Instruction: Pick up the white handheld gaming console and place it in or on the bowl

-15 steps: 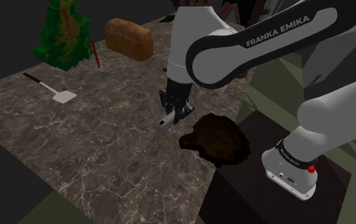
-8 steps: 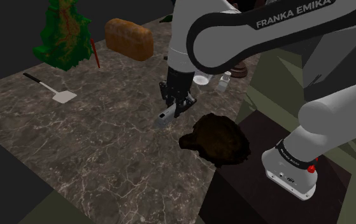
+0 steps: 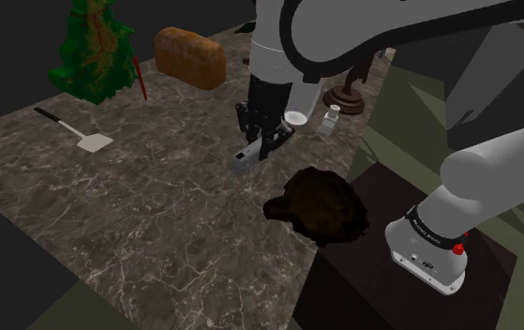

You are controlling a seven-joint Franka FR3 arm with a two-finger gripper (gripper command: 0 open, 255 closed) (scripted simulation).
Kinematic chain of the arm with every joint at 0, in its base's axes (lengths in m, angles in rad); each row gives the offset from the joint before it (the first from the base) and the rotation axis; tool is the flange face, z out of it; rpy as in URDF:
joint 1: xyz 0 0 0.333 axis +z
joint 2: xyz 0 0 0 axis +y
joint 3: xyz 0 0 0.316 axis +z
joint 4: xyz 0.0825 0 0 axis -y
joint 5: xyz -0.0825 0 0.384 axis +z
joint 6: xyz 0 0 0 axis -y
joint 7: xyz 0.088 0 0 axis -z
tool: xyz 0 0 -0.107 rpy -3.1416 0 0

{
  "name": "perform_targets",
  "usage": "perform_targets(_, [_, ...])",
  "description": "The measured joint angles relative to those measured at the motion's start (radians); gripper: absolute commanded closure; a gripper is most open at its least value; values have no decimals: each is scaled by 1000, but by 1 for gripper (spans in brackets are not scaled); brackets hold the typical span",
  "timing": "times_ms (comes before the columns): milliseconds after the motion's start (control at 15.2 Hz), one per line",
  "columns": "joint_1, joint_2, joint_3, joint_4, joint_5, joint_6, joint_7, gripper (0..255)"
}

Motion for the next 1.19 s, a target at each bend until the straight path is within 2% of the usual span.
perform_targets(1056, [29,-59,-107,156,-10,-216,12,255])
perform_targets(1188, [65,-110,-146,128,16,-240,0,255])
